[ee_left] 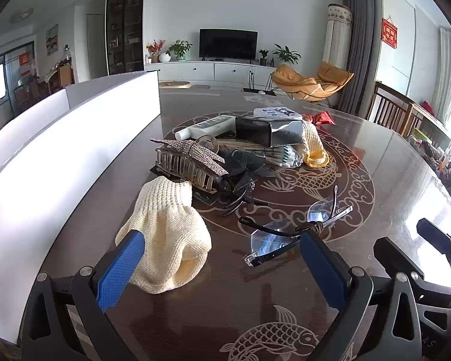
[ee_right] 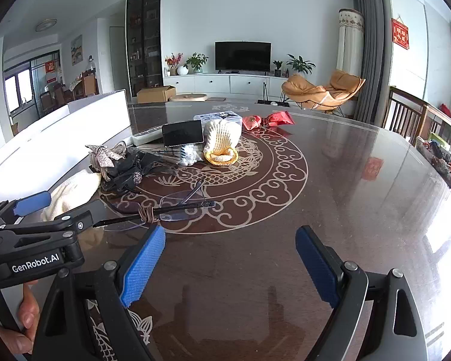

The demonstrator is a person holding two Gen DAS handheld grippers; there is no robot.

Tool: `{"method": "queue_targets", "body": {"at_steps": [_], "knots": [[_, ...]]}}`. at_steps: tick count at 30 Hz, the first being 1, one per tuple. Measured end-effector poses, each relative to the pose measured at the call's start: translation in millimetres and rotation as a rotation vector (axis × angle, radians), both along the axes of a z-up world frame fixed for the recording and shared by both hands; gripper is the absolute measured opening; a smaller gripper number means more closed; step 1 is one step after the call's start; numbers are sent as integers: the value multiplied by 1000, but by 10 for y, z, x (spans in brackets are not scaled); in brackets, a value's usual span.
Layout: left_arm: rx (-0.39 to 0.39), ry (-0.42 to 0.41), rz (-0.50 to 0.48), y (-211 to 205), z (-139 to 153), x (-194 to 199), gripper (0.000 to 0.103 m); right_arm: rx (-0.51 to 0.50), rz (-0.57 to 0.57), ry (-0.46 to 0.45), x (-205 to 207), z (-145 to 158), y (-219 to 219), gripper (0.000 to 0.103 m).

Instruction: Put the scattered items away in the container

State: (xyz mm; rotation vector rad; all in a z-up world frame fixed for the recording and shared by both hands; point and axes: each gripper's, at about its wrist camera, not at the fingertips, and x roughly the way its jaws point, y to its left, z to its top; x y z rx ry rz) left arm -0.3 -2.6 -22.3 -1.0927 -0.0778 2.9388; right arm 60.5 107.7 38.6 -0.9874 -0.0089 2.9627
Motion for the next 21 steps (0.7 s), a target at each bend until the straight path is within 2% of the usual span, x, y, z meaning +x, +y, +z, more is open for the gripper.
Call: {"method": "queue_targets", "body": {"at_steps": [21], "knots": [[-6, 20, -8, 40, -17, -1, 103, -8, 6, -17, -29, -52, -14, 89]]}}
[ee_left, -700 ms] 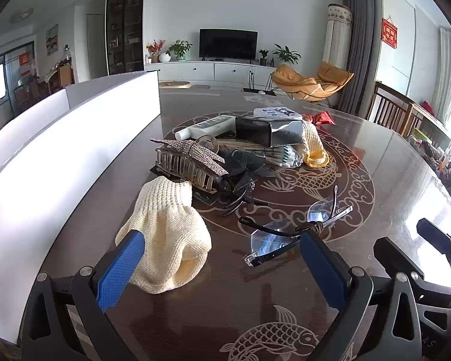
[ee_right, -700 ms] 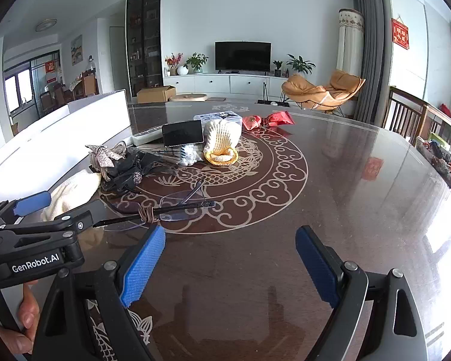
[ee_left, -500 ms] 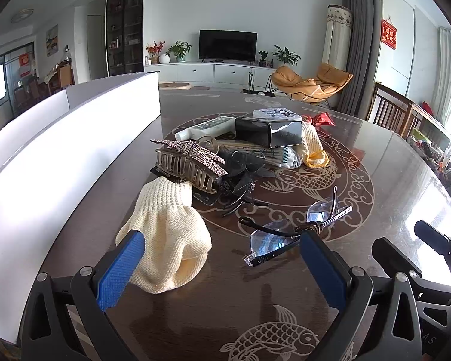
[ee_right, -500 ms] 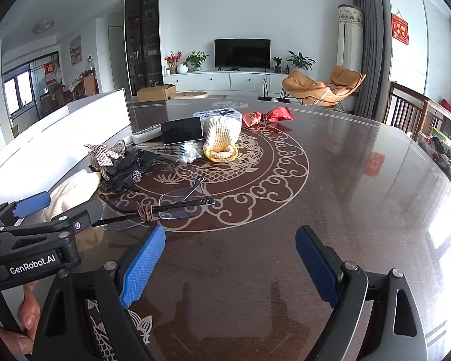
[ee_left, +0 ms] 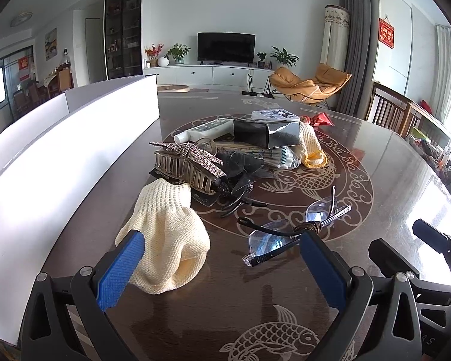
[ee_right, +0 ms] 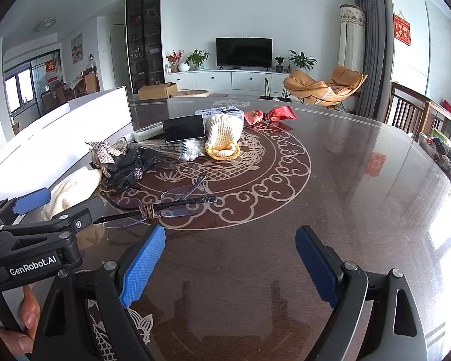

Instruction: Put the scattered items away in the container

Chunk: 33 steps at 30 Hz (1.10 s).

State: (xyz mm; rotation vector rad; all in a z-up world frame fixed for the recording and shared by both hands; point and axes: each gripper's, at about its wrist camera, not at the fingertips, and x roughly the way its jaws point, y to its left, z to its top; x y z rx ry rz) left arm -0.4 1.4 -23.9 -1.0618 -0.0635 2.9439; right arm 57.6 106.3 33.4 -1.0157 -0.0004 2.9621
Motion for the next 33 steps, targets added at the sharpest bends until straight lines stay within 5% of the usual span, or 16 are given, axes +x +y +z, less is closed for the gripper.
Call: {"method": "queue_targets", "body": {"at_steps": [33], "knots": [[-13, 11, -7, 38, 1, 16, 103, -17, 2, 6, 15, 3, 19, 89]]}}
